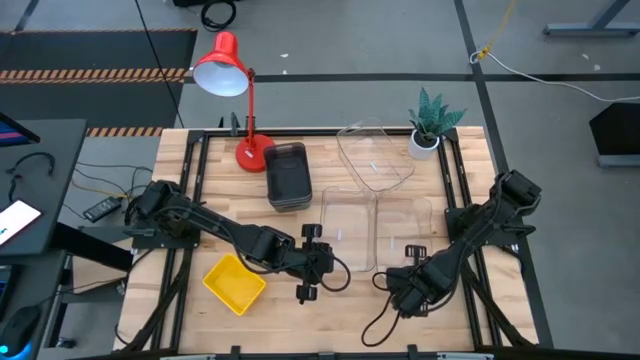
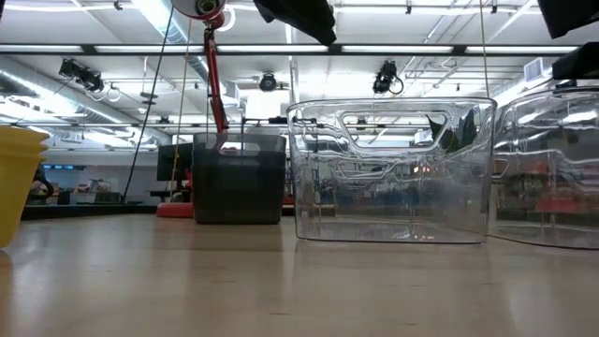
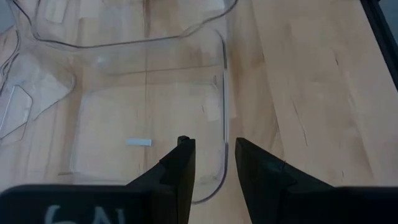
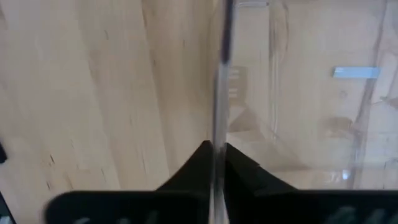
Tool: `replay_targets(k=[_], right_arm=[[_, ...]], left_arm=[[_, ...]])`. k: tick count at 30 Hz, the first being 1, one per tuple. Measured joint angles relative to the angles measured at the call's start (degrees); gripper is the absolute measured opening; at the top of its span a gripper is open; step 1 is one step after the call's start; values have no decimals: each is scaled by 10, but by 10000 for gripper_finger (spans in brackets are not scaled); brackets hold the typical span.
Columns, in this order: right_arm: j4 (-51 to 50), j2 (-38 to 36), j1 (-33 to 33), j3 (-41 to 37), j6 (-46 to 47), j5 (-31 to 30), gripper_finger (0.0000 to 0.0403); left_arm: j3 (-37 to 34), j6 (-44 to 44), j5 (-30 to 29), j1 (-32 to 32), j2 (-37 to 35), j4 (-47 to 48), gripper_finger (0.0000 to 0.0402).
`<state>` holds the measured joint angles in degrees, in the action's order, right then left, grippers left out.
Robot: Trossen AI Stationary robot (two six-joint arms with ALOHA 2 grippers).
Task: Stack baskets by color
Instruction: Stack the bottom right transparent bin on top of the bottom left transparent bin
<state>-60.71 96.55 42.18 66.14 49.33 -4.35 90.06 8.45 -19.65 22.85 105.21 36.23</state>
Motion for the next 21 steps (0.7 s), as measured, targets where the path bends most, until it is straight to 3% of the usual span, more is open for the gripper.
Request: replay_targets(k=[2, 6, 13, 18, 21], right_arm=[[-4, 0, -3, 1, -10, 7, 10], [-40, 0, -3, 17, -15, 10, 11], [-184, -1, 22, 100, -42, 17, 4], [-297, -1, 38, 183, -38, -27, 2], [-291, -5, 43, 223, -40, -65, 2]], left_arm=[[0, 0, 0, 2, -6, 3, 121], [0, 0, 0, 3, -18, 11, 121], [0, 8, 16, 5, -33, 48, 121], [0, 10, 24, 6, -45, 57, 121], [0, 4, 24, 6, -46, 51, 121]])
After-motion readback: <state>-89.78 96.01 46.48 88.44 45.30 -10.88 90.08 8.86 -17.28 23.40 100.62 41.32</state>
